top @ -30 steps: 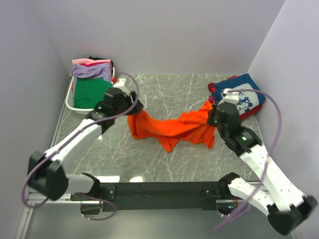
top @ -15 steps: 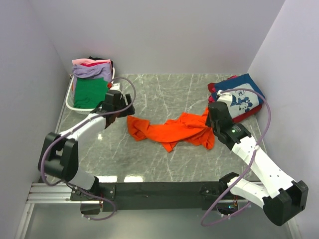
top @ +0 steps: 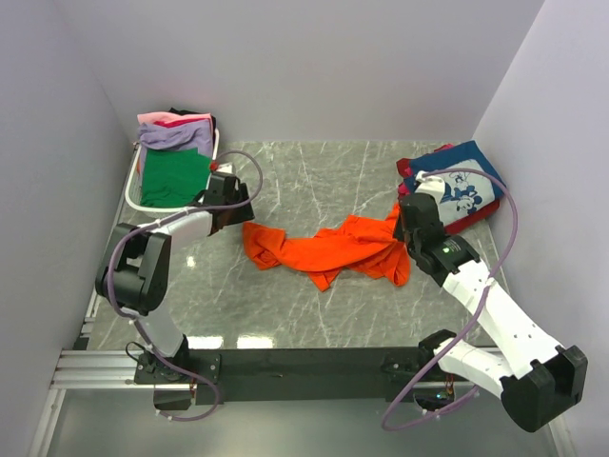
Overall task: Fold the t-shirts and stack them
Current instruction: Flatten the tshirt out
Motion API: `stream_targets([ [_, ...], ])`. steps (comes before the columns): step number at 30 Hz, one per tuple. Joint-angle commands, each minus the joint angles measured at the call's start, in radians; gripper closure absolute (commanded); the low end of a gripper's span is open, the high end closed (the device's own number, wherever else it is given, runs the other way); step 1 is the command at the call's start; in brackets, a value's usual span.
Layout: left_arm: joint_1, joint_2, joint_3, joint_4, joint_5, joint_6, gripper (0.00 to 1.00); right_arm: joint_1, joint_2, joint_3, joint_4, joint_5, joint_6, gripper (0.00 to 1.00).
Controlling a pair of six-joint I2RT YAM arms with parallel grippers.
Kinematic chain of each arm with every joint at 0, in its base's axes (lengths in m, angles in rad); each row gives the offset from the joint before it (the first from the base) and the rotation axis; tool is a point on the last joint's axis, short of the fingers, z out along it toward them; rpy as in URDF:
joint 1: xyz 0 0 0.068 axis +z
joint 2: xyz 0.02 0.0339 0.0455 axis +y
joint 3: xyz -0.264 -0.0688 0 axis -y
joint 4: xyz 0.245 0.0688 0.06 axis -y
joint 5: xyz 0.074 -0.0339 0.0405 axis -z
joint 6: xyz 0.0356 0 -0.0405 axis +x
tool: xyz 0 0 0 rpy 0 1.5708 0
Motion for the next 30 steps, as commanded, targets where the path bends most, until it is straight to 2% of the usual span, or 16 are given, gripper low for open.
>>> stream_targets([
  [1,0.001,0.028,0.033,0.036,-0.018,0.01,0.39,-0.01,-0.019,-0.013,0.051,0.003,-0.011,1.0],
  [20,-0.022,0.091,0.042,-0.018,-0.05,0.028,0.48,-0.014,-0.026,-0.027,0.063,-0.018,-0.004,1.0],
  [24,-0.051,0.108,0.059,-0.04,-0.085,0.039,0.54,-0.014,-0.029,-0.033,0.065,-0.02,-0.001,1.0],
  [26,-0.056,0.111,0.063,-0.046,-0.092,0.042,0.59,-0.014,-0.032,-0.038,0.066,-0.021,-0.001,1.0],
  [28,-0.056,0.111,0.062,-0.047,-0.098,0.037,0.72,-0.013,-0.035,-0.039,0.066,-0.021,-0.001,1.0],
  [29,-0.056,0.111,0.062,-0.046,-0.101,0.037,0.87,-0.013,-0.033,-0.039,0.066,-0.021,-0.003,1.0],
  [30,-0.056,0.108,0.062,-0.052,-0.102,0.036,0.94,-0.013,-0.036,-0.041,0.066,-0.021,-0.003,1.0],
])
